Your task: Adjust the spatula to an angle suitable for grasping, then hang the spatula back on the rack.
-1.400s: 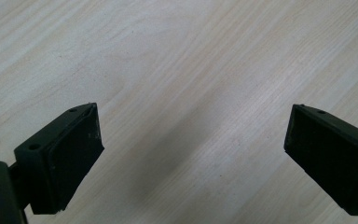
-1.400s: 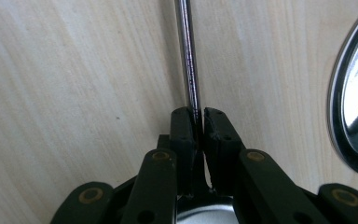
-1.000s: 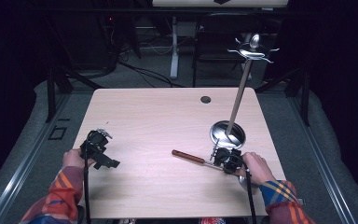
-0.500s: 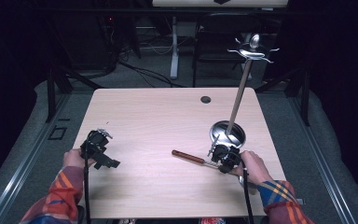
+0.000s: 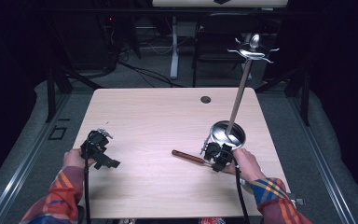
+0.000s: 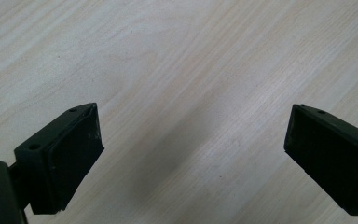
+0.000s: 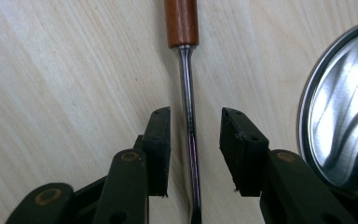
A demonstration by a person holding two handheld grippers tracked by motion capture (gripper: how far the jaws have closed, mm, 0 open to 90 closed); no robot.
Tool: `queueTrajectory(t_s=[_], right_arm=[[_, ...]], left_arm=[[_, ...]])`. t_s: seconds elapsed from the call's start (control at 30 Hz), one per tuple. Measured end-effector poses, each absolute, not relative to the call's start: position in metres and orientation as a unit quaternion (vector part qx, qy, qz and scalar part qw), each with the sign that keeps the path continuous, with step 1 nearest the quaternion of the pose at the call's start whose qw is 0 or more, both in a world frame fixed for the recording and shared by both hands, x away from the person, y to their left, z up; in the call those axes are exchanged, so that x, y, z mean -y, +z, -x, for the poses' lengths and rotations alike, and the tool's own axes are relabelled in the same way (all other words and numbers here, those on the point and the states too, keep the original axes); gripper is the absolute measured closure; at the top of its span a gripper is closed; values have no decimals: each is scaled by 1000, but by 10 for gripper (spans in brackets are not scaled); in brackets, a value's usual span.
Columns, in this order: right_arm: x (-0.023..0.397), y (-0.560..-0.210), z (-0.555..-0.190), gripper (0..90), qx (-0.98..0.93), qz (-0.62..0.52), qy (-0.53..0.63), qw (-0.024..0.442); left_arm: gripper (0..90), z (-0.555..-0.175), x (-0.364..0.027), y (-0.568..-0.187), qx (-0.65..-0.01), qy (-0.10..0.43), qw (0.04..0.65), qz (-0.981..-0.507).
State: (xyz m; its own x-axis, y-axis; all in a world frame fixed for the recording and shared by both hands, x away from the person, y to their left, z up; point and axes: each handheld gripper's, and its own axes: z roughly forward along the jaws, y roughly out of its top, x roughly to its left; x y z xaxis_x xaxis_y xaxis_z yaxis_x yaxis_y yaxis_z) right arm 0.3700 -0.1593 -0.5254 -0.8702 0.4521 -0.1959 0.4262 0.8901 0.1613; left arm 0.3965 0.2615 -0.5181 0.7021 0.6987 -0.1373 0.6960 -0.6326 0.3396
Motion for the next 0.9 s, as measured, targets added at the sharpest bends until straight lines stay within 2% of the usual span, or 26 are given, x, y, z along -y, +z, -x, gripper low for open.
queueTrajectory(t_s=[0.9], right_arm=[[143, -530, -378, 645, -970, -213, 36, 115]], left_arm=[[39, -397, -262, -519, -387, 1, 188, -903]])
